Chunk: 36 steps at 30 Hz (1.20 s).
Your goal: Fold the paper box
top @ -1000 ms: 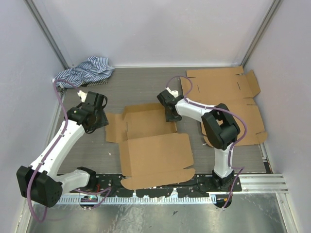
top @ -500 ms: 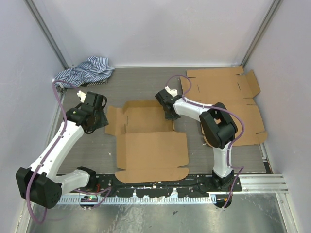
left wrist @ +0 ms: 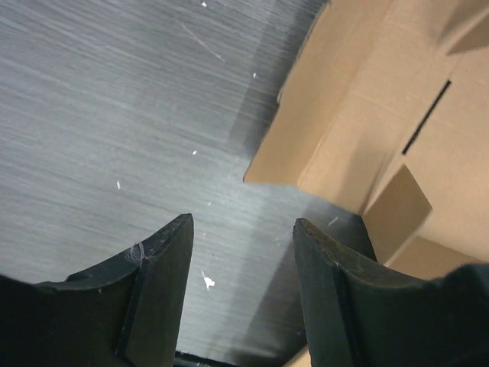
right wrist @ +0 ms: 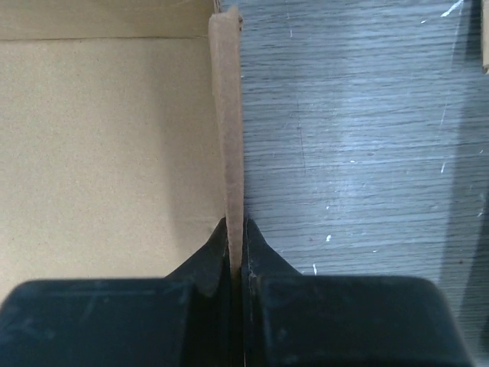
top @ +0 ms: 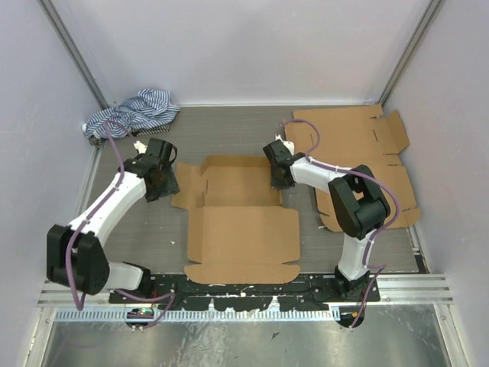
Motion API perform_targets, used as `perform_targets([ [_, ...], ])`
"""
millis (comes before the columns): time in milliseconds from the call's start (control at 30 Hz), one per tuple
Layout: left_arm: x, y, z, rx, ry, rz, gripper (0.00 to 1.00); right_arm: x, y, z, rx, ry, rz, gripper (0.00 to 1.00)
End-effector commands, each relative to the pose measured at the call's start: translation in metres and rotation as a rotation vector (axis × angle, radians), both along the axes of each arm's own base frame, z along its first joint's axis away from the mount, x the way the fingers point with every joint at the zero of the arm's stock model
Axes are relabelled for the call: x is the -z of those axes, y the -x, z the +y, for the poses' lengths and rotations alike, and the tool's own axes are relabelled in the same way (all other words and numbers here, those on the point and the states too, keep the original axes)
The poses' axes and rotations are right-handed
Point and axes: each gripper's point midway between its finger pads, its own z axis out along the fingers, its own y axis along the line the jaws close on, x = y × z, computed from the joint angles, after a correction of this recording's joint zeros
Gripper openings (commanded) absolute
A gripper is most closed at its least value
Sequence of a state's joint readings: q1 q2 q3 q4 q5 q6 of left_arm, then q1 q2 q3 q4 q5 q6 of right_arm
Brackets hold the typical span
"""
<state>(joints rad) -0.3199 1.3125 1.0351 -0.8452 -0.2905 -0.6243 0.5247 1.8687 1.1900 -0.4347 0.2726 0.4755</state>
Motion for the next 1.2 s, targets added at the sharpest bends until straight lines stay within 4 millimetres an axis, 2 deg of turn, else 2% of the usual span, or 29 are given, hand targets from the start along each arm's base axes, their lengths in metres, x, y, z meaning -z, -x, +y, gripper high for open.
perform_targets([
  [0, 0.000, -0.039, -0.009, 0.000, 0.049, -0.055, 0.63, 0.008, 0.012, -0.009, -0.061, 0.013, 0.049, 0.01],
  [167, 0.008, -0.063, -0.007, -0.019, 0.088, -0.061, 0.64, 0.006, 0.015, -0.004, -0.090, -0.026, 0.063, 0.01],
  [267, 0.020, -0.068, -0.010, -0.014, 0.107, -0.033, 0.64, 0.007, 0.014, -0.003, -0.097, -0.033, 0.069, 0.01],
  [500, 0.051, -0.064, -0.021, 0.000, 0.161, 0.017, 0.62, 0.007, 0.012, -0.001, -0.113, -0.062, 0.076, 0.01],
  [933, 0.084, -0.054, -0.015, -0.010, 0.122, 0.102, 0.60, 0.009, 0.013, 0.000, -0.131, -0.084, 0.094, 0.01],
  [1067, 0.089, -0.051, -0.016, -0.007, 0.127, 0.108, 0.52, 0.009, 0.013, 0.000, -0.131, -0.079, 0.094, 0.01],
  [1167, 0.086, -0.050, -0.018, -0.007, 0.144, 0.089, 0.41, 0.007, 0.012, 0.000, -0.131, -0.078, 0.092, 0.01],
])
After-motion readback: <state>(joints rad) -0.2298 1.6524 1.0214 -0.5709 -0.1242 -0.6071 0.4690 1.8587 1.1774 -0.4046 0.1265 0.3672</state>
